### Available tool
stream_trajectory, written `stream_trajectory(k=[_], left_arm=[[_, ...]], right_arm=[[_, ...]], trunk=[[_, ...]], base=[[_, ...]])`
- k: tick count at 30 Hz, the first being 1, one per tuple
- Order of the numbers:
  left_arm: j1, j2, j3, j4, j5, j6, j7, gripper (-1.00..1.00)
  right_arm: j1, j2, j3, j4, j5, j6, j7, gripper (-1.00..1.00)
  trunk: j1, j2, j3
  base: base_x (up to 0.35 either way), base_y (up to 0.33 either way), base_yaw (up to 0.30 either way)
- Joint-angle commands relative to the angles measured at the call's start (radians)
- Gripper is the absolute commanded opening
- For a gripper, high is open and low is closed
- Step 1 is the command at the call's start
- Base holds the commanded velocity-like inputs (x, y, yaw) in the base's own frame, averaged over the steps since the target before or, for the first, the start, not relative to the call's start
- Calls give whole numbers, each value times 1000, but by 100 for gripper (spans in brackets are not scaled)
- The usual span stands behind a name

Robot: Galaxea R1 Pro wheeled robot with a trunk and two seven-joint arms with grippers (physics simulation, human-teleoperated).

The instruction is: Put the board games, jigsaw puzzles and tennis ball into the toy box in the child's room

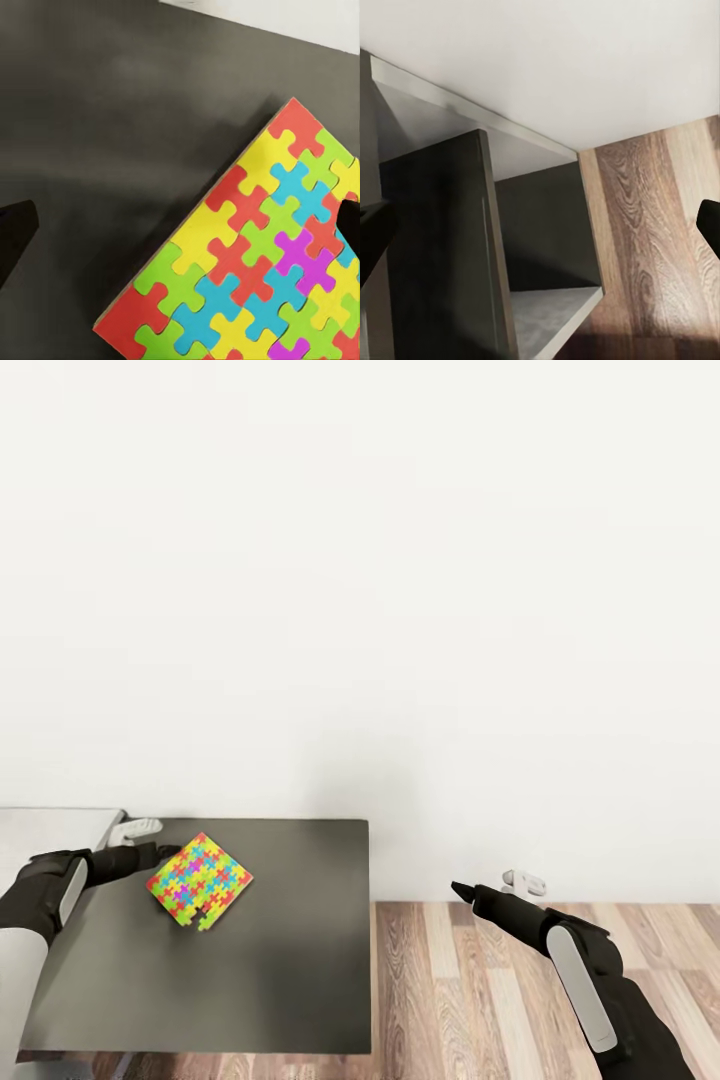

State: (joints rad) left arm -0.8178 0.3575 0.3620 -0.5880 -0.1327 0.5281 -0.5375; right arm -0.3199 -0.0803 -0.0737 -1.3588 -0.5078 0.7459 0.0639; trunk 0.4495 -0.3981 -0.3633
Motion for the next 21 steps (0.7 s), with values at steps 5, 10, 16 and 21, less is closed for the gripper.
stream_trajectory(k=[5,10,16,21], left_arm=[[-1,-1,31,-1,-10,-10,1,100],[-1,-6,55,-1,-10,-25,3,100],[-1,-7,60,4,-10,-49,3,100],[-1,-8,61,14,-10,-57,2,100]], right_arm=[[-1,0,-1,1,4,5,7,100],[-1,1,0,1,4,5,7,100],[-1,1,0,1,3,5,7,100],[-1,1,0,1,4,4,7,100]], trunk=[[0,-2,-10],[0,-2,-18],[0,-2,-28],[0,-2,-36]], base=[[0,0,0],[0,0,0],[0,0,0],[0,0,0]])
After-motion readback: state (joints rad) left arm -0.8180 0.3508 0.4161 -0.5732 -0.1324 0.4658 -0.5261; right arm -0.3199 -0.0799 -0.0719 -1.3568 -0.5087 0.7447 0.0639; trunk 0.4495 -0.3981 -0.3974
